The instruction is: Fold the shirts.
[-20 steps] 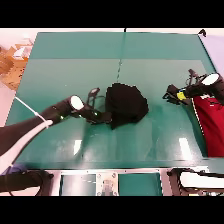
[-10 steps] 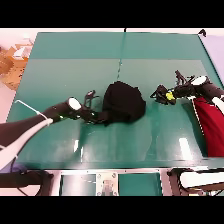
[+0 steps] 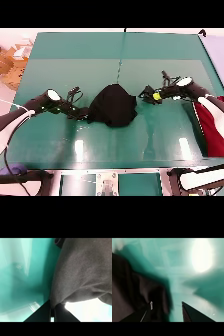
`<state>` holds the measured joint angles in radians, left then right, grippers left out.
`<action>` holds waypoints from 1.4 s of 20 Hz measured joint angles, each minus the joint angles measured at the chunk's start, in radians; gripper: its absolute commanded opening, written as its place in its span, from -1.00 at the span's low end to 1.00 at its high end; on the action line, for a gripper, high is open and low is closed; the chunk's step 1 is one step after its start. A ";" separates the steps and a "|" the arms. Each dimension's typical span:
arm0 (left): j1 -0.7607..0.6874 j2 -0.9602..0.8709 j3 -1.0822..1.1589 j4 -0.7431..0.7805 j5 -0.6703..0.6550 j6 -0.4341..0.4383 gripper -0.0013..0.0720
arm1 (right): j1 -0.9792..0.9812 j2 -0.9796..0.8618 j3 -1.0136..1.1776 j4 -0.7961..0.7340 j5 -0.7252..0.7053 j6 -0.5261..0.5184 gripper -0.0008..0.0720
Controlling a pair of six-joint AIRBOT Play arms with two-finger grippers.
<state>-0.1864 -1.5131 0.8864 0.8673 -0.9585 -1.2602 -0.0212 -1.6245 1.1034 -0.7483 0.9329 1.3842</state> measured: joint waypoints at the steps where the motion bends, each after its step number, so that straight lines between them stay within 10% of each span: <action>1: 0.004 0.000 0.003 0.006 0.000 0.004 -0.91 | 0.018 -0.018 0.000 0.018 -0.006 -0.002 0.03; 3: 0.009 -0.001 0.008 0.013 0.002 0.010 -0.91 | 0.050 -0.054 0.002 0.068 -0.016 -0.014 -0.38; 4: 0.011 -0.001 0.010 0.014 0.002 0.012 -0.91 | 0.062 -0.069 0.002 0.086 -0.018 -0.027 -0.91; 11: 0.034 0.043 0.154 0.155 -0.064 -0.013 -0.91 | 0.009 -0.056 0.162 0.148 0.074 -0.130 -0.94; 28: 0.086 0.485 1.188 0.330 -0.194 -0.094 -0.91 | -0.431 0.640 0.845 0.153 0.275 -0.128 -0.94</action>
<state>-0.1005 -1.0279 2.0743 1.1969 -1.1522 -1.3540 -0.4526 -0.9844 1.9484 -0.5949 1.2079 1.2560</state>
